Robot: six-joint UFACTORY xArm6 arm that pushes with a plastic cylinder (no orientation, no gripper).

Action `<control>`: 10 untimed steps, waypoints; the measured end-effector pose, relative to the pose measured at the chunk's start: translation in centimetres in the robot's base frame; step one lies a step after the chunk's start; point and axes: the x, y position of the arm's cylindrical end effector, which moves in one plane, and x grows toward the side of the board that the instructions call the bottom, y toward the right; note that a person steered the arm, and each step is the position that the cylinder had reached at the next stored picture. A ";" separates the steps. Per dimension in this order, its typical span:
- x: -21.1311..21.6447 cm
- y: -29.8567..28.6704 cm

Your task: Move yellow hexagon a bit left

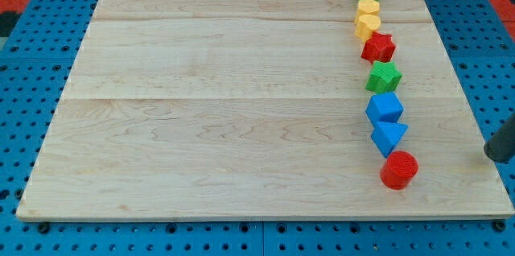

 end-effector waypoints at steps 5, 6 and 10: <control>-4.3 4.0; -5.4 4.4; -16.5 4.1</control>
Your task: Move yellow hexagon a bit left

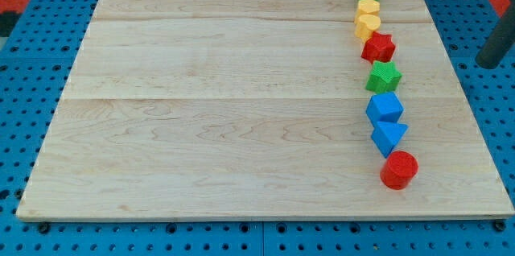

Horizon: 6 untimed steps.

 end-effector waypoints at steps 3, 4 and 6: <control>-10.5 -13.0; -10.8 -14.8; -13.2 -14.6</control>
